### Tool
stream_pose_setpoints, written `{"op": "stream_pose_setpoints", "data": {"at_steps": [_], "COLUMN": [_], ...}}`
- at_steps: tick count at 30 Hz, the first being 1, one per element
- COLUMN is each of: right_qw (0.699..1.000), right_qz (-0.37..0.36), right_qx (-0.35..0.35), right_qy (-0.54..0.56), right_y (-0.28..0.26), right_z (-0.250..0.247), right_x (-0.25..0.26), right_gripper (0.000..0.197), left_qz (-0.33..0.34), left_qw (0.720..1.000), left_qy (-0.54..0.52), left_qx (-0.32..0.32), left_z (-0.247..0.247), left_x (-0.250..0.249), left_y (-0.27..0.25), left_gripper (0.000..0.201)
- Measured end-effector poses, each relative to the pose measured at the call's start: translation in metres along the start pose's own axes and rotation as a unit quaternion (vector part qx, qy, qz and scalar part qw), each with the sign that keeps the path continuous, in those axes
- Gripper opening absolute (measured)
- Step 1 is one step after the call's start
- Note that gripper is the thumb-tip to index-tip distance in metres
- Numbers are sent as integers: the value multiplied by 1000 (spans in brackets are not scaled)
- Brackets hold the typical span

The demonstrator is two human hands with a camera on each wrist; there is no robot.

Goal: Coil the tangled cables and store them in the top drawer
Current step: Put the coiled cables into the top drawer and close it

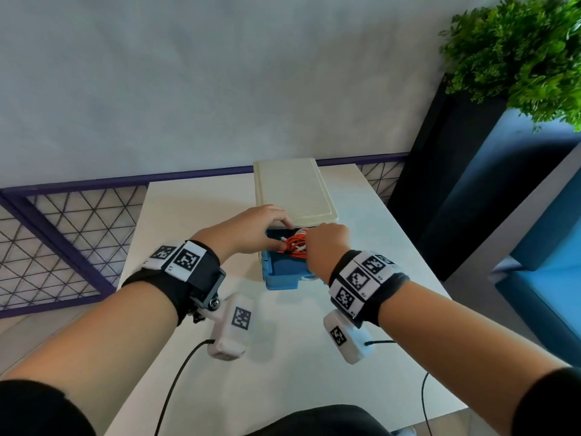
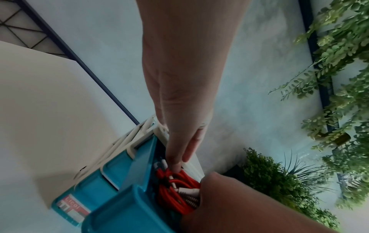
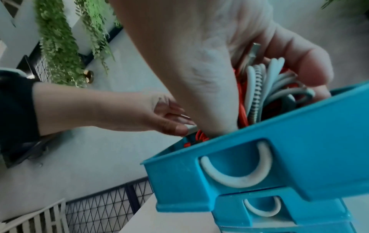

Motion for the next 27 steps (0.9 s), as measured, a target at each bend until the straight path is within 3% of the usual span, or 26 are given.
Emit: {"op": "stream_pose_setpoints", "data": {"at_steps": [3,7,12,16,20,23,27], "right_qw": [1000,1000,997,991,963,938,935], "right_qz": [-5,-5,22,26,34,-4,-65], "right_qx": [14,22,29,7,15,-16,-27], "right_qy": [-1,11,70,132,268,346,348], "right_y": [5,9,9,2,-6,-15,-29], "right_z": [2,2,-1,6,22,33,44], "right_x": [7,7,5,0,-7,-14,-21], "right_gripper": [24,24,19,29,72,70,66], "left_qz": [-4,-15,-39,-70,-116,-119,-117], "left_qw": [1000,999,996,992,978,977,977], "left_qy": [2,30,81,74,13,14,31], "left_qx": [-19,-2,13,-72,-171,-176,-177], "left_z": [2,13,28,36,44,47,49], "left_x": [2,5,4,1,-4,-2,-1], "left_y": [-3,-1,-3,-4,-5,-3,-1], "left_gripper": [32,33,60,65,56,54,54]}}
Point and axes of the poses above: each hand's wrist, its own y-axis towards the middle knuckle, its own z-axis out of the palm, x = y × z, the point moved 2 cm from there along y, towards the middle knuckle, and after that the axes turned 13 degrees about z, right-handed, at the moved point
